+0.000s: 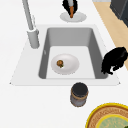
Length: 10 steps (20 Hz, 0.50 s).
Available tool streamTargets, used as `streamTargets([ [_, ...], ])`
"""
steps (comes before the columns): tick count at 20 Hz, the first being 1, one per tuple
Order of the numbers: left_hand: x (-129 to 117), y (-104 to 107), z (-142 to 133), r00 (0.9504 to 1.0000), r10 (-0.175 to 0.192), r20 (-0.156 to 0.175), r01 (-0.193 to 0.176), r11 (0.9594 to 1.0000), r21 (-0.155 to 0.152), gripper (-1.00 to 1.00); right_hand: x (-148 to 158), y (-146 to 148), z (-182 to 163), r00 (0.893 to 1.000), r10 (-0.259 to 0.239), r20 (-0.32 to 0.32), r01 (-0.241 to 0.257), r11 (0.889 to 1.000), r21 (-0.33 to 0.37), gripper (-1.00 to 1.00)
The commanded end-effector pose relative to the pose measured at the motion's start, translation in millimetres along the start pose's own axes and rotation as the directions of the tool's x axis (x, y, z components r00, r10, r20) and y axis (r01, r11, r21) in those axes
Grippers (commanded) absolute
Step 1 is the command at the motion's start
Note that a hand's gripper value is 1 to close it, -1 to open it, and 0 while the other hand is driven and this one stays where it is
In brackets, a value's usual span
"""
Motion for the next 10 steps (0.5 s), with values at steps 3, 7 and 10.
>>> streamTargets([
  [3, 0.0, 0.0, 0.0, 1.0, 0.0, 0.0, 0.0, 1.0, 0.0, 0.0, -31.5, 1.2, 23.8, 0.998, -0.047, 0.028, 0.047, 0.999, -0.018, 1.0],
  [7, 0.0, 0.0, 0.0, 1.0, 0.0, 0.0, 0.0, 1.0, 0.0, 0.0, -62.7, 13.6, 32.7, 0.996, -0.077, 0.04, 0.077, 0.997, -0.014, 1.0],
  [10, 0.0, 0.0, 0.0, 1.0, 0.0, 0.0, 0.0, 1.0, 0.0, 0.0, -78.7, 21.1, 37.3, 0.991, -0.115, 0.066, 0.117, 0.993, -0.03, 1.0],
])
